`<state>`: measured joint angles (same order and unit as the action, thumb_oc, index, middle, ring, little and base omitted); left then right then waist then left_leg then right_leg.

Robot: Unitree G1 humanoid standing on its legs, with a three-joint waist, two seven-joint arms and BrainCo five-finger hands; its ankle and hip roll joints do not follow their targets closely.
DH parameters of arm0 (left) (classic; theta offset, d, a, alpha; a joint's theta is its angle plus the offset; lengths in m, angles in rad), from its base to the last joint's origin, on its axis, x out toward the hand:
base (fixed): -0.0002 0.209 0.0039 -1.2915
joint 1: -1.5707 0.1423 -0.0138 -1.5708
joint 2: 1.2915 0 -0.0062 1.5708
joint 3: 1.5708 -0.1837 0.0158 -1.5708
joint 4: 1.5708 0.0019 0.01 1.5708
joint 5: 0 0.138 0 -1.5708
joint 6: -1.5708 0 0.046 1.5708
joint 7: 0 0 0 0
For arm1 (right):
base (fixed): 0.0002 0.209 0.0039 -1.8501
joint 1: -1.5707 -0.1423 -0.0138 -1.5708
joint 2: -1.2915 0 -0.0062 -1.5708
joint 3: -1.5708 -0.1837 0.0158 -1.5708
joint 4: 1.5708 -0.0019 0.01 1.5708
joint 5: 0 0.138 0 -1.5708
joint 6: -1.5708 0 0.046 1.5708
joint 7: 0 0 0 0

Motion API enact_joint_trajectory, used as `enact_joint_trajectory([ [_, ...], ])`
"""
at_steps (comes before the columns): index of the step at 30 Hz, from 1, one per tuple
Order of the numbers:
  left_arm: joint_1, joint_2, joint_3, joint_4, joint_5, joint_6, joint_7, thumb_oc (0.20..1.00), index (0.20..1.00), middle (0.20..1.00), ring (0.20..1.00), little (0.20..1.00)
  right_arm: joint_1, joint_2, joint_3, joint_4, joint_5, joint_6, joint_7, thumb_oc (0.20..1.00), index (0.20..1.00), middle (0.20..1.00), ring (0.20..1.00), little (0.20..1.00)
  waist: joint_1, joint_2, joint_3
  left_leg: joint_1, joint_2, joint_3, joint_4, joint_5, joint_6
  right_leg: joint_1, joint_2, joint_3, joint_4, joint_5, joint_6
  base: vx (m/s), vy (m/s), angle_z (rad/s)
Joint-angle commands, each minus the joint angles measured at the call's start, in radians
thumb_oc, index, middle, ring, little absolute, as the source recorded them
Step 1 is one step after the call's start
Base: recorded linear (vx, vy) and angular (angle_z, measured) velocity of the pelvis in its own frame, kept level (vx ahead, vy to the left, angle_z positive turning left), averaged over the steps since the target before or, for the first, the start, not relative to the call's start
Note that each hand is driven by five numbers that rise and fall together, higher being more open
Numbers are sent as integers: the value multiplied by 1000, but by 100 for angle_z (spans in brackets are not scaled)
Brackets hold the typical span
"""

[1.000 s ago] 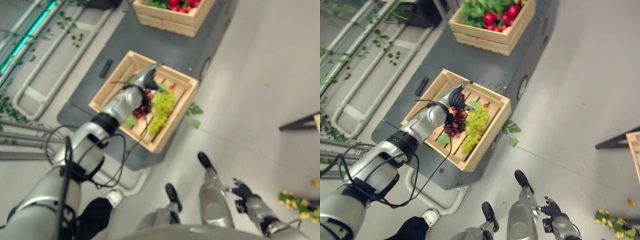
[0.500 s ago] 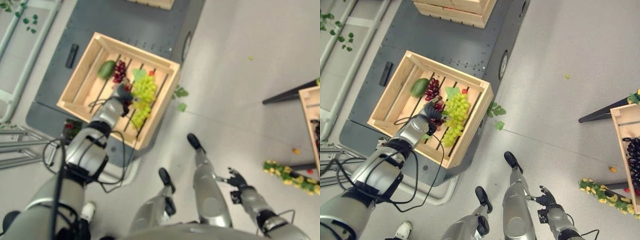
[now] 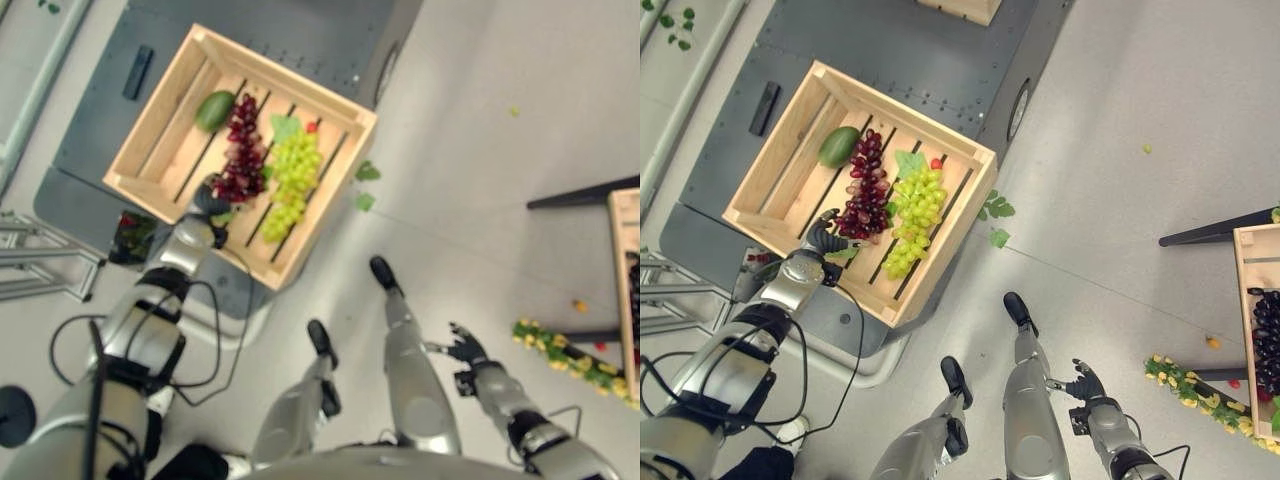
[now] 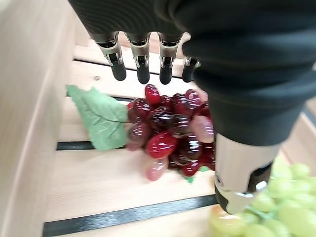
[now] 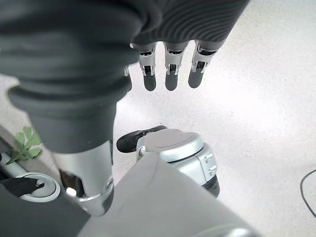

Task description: Pick up the fruits from the basket on one side to the basket on the other side

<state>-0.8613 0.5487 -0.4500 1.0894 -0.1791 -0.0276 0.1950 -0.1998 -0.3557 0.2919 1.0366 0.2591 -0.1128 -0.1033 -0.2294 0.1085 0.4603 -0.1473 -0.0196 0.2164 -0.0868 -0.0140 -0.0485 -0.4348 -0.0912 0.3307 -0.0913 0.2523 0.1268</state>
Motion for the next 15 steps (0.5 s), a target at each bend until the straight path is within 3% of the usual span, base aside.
enact_joint_trajectory([
  [1, -102, 74, 4, 58, 5, -17, 30, 1000, 1000, 1000, 1000, 1000, 20, -8, 33, -14, 22, -27, -18, 1000, 1000, 1000, 1000, 1000, 2, -23, -19, -178, 3, -43, 157, 16, -14, 29, -9, -11, 39, -116, 64, 0, 0, 0],
  [15, -295, 27, -92, 169, 172, 31, 100, 1000, 1000, 1000, 1000, 1000, 35, -14, 55, -135, 37, -64, -50, 1000, 1000, 1000, 1000, 1000, -31, -11, 22, -271, -1, -45, 174, 31, -18, -57, -6, 2, 57, -108, 54, -2, 1, 1],
])
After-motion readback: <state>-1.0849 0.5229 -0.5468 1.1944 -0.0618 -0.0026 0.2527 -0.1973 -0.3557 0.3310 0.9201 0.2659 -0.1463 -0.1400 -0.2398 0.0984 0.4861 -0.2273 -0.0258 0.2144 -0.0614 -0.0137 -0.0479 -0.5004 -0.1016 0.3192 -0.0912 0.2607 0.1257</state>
